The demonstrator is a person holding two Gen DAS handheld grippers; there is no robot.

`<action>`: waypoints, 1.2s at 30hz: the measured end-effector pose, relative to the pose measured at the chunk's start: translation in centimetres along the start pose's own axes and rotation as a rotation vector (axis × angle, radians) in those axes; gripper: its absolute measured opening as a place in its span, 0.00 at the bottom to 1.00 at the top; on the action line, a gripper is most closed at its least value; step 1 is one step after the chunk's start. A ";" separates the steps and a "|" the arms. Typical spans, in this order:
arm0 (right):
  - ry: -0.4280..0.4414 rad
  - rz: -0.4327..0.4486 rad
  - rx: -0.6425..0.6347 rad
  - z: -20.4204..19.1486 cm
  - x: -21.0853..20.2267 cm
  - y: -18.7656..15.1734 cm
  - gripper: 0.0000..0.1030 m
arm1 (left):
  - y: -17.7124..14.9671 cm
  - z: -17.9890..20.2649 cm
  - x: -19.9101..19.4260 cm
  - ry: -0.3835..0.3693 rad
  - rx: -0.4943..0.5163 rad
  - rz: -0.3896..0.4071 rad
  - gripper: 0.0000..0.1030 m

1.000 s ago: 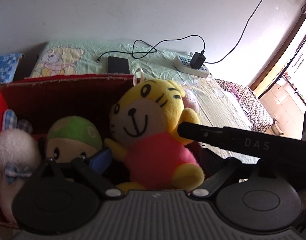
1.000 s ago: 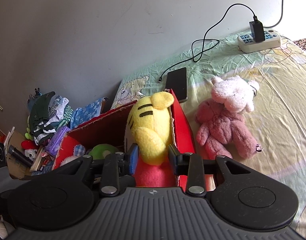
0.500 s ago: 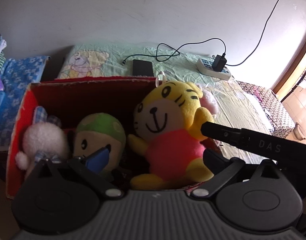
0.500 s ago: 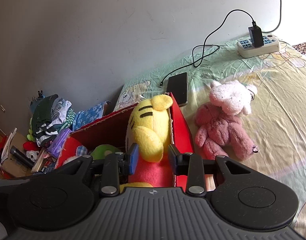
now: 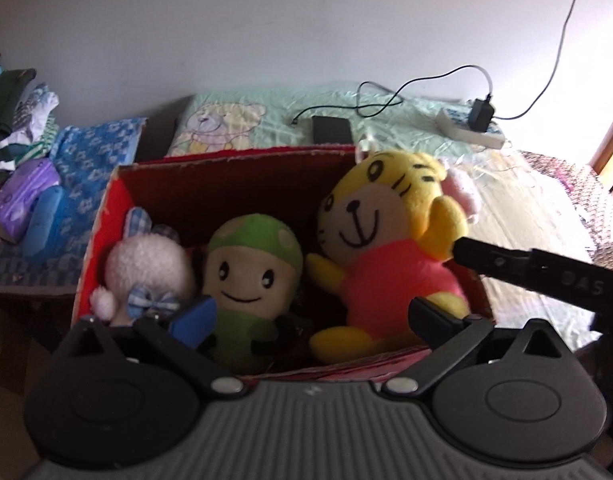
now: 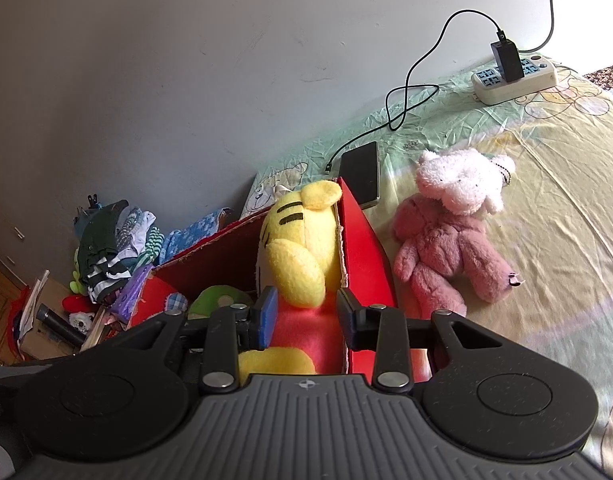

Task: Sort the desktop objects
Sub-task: 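Lower the tiger plush into the box and open the right gripper, then move the open right gripper to the white bunny with blue plaid ears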

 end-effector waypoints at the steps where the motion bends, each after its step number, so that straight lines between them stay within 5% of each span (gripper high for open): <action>1: 0.001 0.002 0.001 0.1 -0.1 -0.1 0.34 | -0.2 -0.1 0.2 0.014 -0.002 -0.010 0.99; 16: 0.005 0.048 0.029 2.3 -2.4 0.0 0.35 | -1.1 -0.2 1.1 0.112 -0.001 -0.068 0.99; 36: 0.105 -0.113 -0.060 5.2 -2.2 1.7 0.39 | -1.3 0.5 1.3 0.285 -0.163 -0.115 0.99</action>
Point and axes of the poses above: each gripper's, at about its wrist camera, not at the fingertips, and x roughly the way its jaws point, z to its right, y to its top, the point moved 8 cm from there along x, roughly the way its jaws point, and after that the axes turned 8 degrees about x, right-handed, at the moved point
